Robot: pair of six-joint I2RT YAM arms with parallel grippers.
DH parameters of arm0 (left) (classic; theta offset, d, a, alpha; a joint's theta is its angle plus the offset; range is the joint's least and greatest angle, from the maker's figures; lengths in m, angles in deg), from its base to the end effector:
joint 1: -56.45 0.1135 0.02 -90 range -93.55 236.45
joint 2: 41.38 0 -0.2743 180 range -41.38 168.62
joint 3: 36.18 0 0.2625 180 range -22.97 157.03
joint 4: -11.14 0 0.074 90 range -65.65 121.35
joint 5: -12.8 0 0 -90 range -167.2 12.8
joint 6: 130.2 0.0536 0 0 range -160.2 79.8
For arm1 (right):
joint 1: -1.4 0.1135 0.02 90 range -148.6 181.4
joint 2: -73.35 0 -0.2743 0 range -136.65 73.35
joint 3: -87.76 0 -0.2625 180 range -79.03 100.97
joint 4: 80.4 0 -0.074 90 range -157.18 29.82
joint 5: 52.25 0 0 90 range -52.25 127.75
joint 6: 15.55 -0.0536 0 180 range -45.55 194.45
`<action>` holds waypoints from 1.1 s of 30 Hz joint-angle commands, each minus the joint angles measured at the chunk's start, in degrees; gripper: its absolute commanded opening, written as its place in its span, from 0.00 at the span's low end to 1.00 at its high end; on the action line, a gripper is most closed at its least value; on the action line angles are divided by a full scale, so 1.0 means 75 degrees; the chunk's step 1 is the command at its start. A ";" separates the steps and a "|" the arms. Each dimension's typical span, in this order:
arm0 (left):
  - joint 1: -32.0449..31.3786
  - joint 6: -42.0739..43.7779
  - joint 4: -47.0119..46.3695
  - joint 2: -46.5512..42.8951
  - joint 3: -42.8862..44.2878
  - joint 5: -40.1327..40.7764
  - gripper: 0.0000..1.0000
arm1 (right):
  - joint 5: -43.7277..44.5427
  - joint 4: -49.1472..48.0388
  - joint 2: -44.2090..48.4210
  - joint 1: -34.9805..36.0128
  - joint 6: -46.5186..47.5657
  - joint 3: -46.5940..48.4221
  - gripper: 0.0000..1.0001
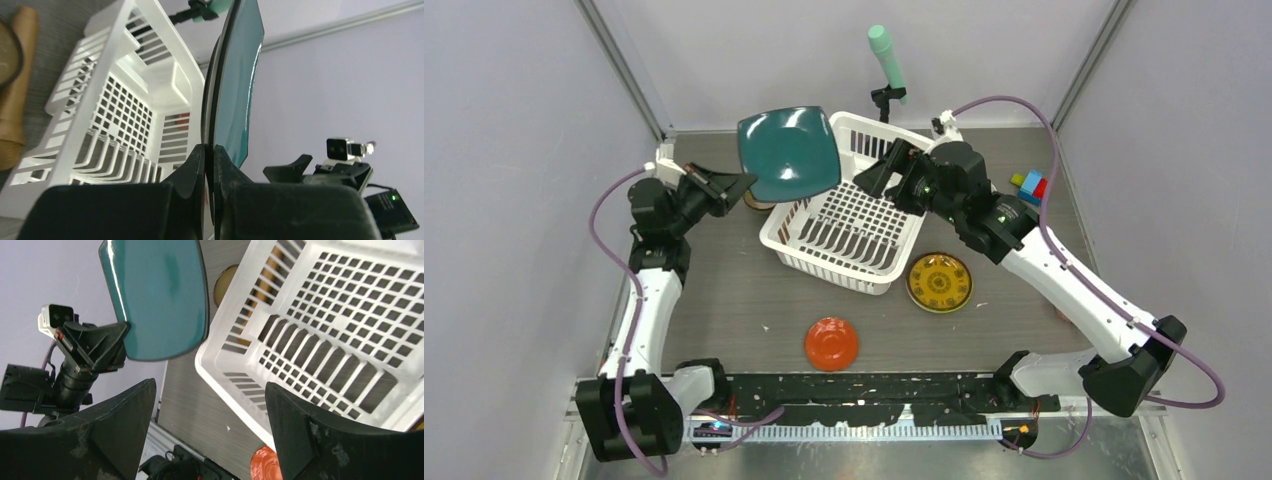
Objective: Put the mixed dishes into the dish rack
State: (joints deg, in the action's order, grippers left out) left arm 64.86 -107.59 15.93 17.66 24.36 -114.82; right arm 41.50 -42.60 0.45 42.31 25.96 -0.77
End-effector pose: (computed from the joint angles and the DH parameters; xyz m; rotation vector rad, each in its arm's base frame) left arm 0.2596 0.0053 0.3489 -0.6135 1.6789 -1.2954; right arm 0.2355 0.1994 0.4173 0.1815 2.0254 0.9684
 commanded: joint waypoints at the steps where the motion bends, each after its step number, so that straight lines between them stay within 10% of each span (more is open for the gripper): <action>1: -0.0772 -0.0458 -0.2578 0.0281 0.0328 -0.0316 0.00 | -0.0099 0.0313 0.0112 -0.0629 0.0101 0.0433 0.86; 19: -0.2128 -0.2082 -0.4859 0.1880 0.0174 -0.1331 0.00 | -0.1676 -0.0186 -0.0397 -0.1365 -0.0685 0.0466 0.68; 22: -0.2160 -0.2085 -0.4887 0.1987 0.0195 -0.1585 0.00 | -0.1598 -0.0237 -0.0370 -0.1364 -0.0835 0.0416 0.52; 25: -0.2207 -0.2020 -0.4945 0.2117 0.0235 -0.1709 0.00 | -0.1420 -0.0259 -0.0255 -0.1364 -0.1084 0.0325 0.11; 29: -0.2264 -0.0921 -0.4218 0.1978 0.0360 -0.1530 0.35 | -0.0414 0.0110 -0.0028 -0.1364 -0.1795 0.0314 0.01; 33: -0.2645 0.1970 -0.0034 0.1064 0.1280 -0.0081 0.83 | 0.0665 0.1454 0.0139 -0.1367 -0.2752 0.0604 0.00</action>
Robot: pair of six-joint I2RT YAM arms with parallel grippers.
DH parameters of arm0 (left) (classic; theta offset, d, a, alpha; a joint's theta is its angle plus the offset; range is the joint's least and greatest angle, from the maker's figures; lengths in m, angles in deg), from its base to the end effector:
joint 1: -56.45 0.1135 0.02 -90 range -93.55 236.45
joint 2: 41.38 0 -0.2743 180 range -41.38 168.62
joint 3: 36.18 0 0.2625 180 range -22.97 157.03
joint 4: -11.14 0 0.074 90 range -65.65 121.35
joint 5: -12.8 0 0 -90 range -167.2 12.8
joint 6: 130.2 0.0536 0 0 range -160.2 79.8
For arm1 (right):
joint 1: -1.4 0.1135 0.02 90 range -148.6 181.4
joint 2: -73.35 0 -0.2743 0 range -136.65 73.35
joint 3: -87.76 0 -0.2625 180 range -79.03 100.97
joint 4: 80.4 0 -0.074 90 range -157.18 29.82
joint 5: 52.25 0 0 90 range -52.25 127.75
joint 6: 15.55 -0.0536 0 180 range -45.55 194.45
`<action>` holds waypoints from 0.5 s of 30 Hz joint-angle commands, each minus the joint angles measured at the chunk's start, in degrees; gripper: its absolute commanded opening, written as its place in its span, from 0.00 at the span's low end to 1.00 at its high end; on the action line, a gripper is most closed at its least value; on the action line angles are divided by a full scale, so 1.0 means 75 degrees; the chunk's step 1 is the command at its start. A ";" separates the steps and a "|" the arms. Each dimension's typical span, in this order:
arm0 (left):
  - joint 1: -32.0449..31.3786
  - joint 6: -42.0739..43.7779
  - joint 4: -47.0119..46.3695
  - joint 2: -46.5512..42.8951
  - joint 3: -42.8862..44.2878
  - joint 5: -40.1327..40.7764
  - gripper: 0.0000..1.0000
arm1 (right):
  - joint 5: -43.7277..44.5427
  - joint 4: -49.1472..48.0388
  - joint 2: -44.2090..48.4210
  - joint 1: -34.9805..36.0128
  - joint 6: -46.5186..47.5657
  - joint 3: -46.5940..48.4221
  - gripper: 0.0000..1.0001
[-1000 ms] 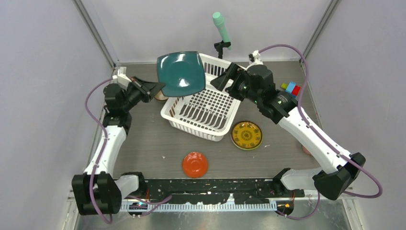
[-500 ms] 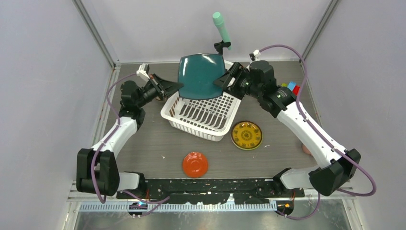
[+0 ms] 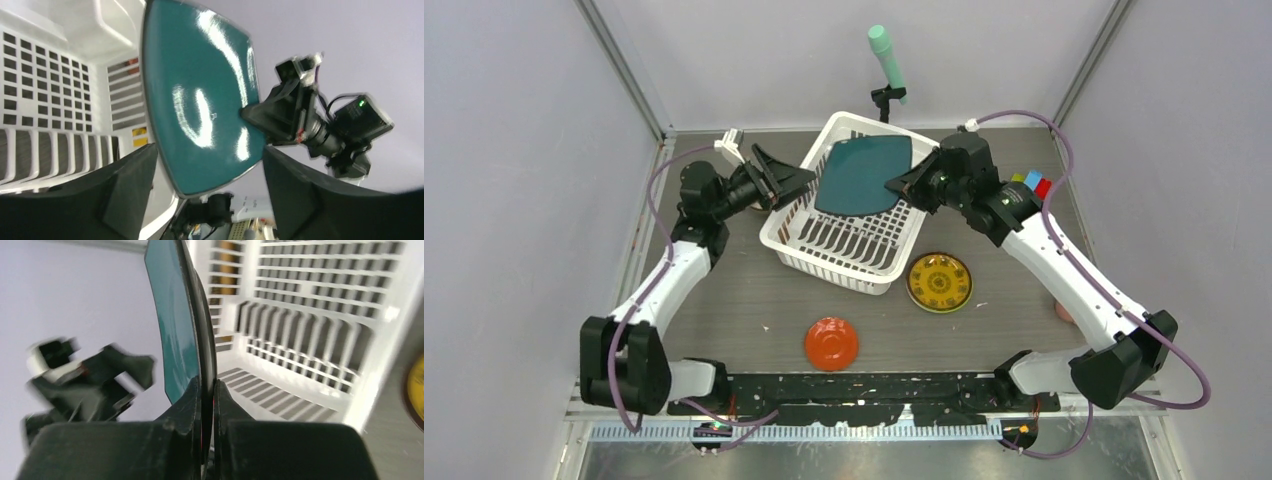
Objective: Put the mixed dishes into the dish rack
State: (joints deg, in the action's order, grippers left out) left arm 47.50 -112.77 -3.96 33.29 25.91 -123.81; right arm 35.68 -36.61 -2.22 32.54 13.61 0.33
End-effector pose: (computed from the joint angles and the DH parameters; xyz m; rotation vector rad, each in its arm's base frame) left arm 0.3045 -0.0874 0.3257 -0.2408 1.8107 -1.6799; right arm 0.2699 0.1654 0.3984 0.5408 2.1353 1.0024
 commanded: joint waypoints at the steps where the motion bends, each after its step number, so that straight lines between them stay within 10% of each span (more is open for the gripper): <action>1: -0.0588 0.3722 0.3497 -0.1250 0.1379 0.1836 0.87 | 0.1549 0.0891 0.0447 -0.0063 -0.1341 0.0576 0.01; 5: -0.1761 0.6018 0.4921 -0.1835 0.2035 0.3584 0.90 | 0.1879 0.2411 0.0107 -0.0062 -0.2050 0.1355 0.00; 15: -0.4387 1.2573 0.4798 -0.2171 0.1474 0.2911 0.88 | 0.0279 0.3362 -0.0380 -0.0236 -0.2819 0.2158 0.00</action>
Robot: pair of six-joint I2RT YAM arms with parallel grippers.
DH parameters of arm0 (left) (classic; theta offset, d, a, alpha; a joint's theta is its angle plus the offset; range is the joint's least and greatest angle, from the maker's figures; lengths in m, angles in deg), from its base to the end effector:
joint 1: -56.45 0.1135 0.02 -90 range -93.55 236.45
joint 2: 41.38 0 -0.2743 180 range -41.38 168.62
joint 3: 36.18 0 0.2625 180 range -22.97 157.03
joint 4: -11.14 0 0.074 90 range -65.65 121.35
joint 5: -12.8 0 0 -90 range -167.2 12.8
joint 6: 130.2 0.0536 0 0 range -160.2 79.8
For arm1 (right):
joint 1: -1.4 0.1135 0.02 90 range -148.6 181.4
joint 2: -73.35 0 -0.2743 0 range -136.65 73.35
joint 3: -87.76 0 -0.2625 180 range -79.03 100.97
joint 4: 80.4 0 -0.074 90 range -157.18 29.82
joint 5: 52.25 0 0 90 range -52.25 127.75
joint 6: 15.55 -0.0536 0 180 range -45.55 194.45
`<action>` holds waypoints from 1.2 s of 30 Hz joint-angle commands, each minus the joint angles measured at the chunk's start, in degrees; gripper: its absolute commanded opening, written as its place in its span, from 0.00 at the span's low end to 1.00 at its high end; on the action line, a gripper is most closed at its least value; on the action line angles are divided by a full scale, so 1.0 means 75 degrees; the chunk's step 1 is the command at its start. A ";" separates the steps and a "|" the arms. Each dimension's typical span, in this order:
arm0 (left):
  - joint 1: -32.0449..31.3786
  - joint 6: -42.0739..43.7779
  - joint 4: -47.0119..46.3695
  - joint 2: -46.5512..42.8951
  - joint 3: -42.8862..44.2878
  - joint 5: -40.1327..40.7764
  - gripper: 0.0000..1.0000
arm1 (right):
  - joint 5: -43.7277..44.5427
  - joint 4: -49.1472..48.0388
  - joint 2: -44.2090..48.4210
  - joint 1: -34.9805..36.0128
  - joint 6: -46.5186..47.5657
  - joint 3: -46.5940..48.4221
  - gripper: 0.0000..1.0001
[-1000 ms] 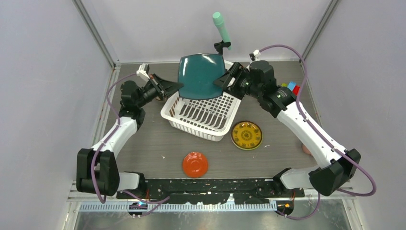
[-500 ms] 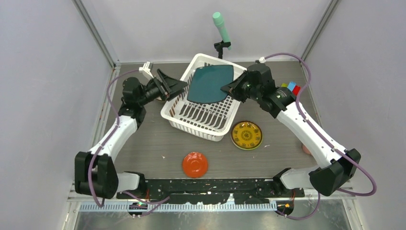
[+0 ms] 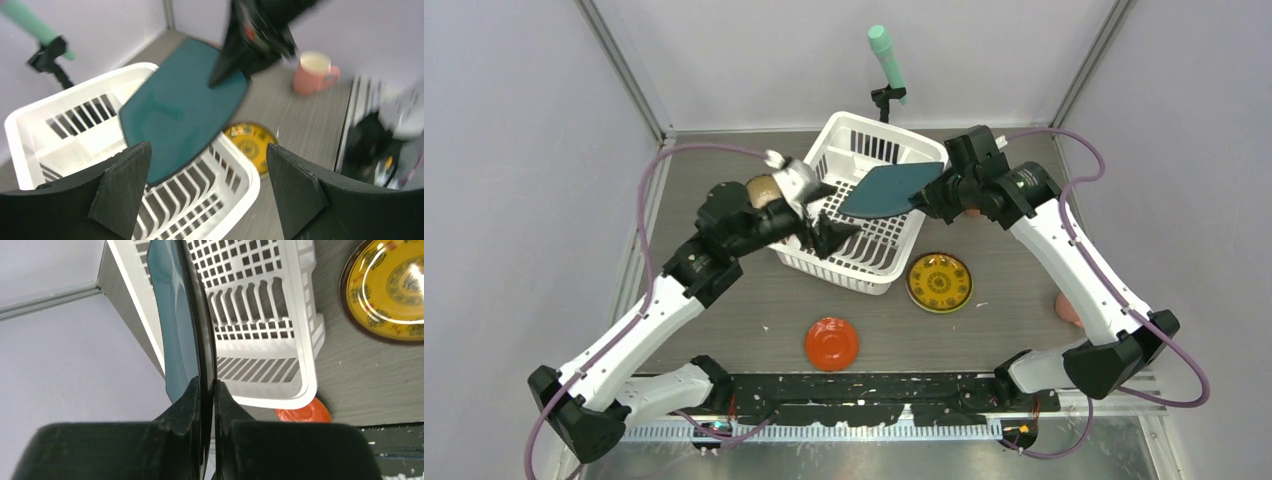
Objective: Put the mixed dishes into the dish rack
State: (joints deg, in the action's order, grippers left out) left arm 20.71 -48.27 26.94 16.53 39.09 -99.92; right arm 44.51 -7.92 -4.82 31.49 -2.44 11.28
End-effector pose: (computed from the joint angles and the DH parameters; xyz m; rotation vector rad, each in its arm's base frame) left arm 0.1894 -0.1618 0.4276 0.6966 1.4605 -0.9029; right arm 0.2520 0.1387 0.4011 1.0525 2.2854 0.7054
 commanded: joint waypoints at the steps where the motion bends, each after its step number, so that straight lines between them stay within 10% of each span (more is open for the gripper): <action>1: -0.1004 0.4339 0.0707 0.0066 -0.0322 -0.0066 0.90 | -0.1029 -0.0394 -0.0081 -0.0102 -0.0693 0.0727 0.00; 11: -0.2278 0.6084 0.1448 0.1188 0.0446 0.1465 0.84 | -0.2220 -0.0364 -0.0306 -0.0109 -0.0730 0.0583 0.00; 17: -0.2605 0.6303 0.1390 0.1831 0.0812 0.2377 0.56 | -0.2274 -0.0490 -0.0245 -0.0112 -0.0773 0.0449 0.00; 30: -0.2609 0.5887 0.0663 0.1941 0.0678 0.2256 0.38 | -0.2086 -0.0495 -0.0259 -0.0109 -0.0697 0.0376 0.00; 34: -0.2606 0.5676 0.0583 0.2103 0.0757 0.2182 0.01 | -0.2187 -0.0606 -0.0223 -0.0109 -0.0692 0.0319 0.00; 36: -0.2614 0.5421 0.0570 0.2244 0.0799 0.2141 0.00 | -0.2246 -0.0895 -0.0131 -0.0109 -0.0679 0.0219 0.00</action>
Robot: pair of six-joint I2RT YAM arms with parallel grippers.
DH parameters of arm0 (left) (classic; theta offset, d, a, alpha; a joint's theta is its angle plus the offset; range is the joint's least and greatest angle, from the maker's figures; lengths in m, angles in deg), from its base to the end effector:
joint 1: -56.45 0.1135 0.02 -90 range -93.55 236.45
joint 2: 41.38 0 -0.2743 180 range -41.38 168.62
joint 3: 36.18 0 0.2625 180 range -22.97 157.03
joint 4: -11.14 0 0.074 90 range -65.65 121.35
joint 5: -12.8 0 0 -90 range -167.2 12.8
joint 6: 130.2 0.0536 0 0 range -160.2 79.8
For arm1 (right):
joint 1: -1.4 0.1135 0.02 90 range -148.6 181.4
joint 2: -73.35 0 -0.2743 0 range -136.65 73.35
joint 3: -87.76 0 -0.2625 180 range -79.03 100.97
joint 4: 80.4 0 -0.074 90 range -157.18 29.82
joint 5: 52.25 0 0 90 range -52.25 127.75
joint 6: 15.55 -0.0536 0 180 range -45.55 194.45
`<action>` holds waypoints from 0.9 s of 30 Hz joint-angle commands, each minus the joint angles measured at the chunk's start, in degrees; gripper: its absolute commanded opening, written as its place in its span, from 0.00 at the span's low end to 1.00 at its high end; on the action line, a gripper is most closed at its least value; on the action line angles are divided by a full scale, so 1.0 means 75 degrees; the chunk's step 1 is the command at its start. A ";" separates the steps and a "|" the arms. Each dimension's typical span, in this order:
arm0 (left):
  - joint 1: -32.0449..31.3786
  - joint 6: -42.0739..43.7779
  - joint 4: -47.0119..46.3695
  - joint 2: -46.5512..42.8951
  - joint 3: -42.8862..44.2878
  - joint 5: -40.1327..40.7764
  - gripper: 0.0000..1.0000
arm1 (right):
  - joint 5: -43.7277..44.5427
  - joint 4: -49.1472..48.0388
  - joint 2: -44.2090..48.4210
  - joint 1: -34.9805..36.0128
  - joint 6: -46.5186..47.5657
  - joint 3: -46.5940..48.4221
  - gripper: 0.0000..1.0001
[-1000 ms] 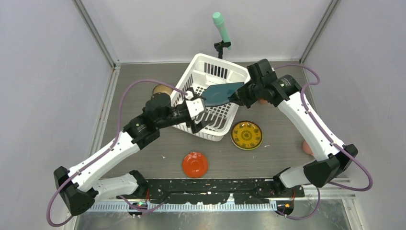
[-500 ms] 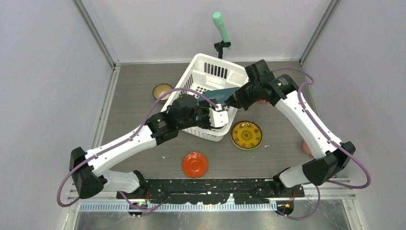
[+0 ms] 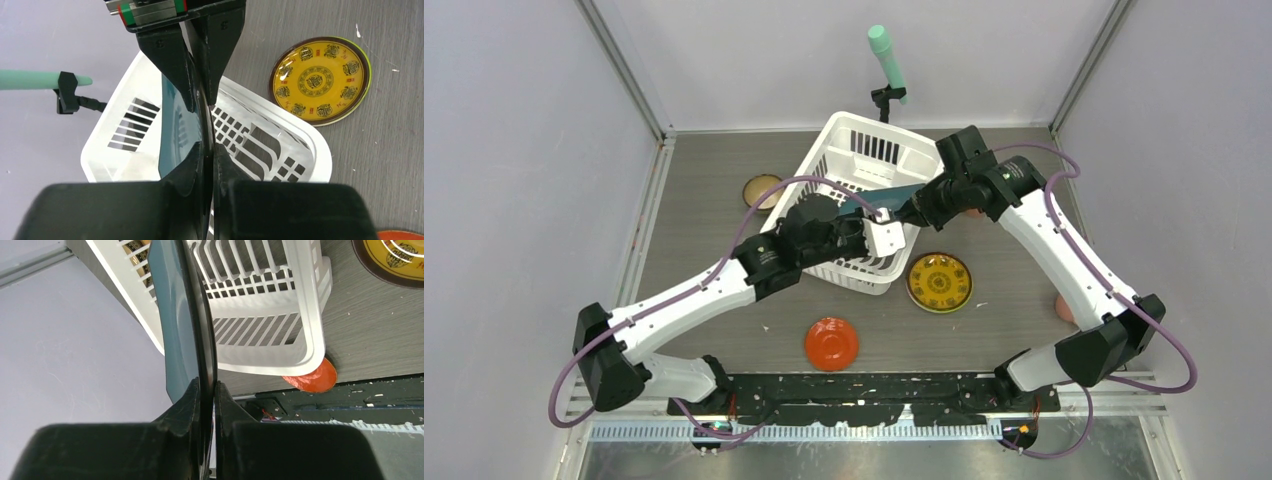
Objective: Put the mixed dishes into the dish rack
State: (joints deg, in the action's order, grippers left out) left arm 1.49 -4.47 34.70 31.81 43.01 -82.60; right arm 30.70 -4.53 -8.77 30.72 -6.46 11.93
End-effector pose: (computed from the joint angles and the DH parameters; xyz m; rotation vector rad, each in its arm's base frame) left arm 0.1814 -0.2675 0.3651 1.3882 1.2800 -0.3186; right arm 0.2590 0.1530 0.3811 1.1501 2.5071 0.8361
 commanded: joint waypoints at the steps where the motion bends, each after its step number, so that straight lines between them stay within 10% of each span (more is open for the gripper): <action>1: -0.0052 -0.0538 -0.0624 0.0221 0.0213 -0.0198 0.00 | -0.0383 -0.1375 0.0435 -0.0007 -0.0152 0.0090 0.02; 14: -0.0043 -0.3209 -0.5541 -0.0745 -0.2265 0.1475 0.00 | 0.0394 -0.1564 0.1179 -0.0276 -0.0017 -0.0614 0.71; 27: 0.0083 -0.5114 -0.8227 -0.0518 -0.3308 0.2357 0.00 | 0.1952 -0.1089 0.2064 -0.0488 0.0528 -0.0639 0.74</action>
State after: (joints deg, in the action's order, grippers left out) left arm 1.43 -36.76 -7.77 28.05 16.97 -67.57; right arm 40.06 -13.27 5.04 27.57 -4.75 6.66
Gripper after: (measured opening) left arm 0.049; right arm 0.738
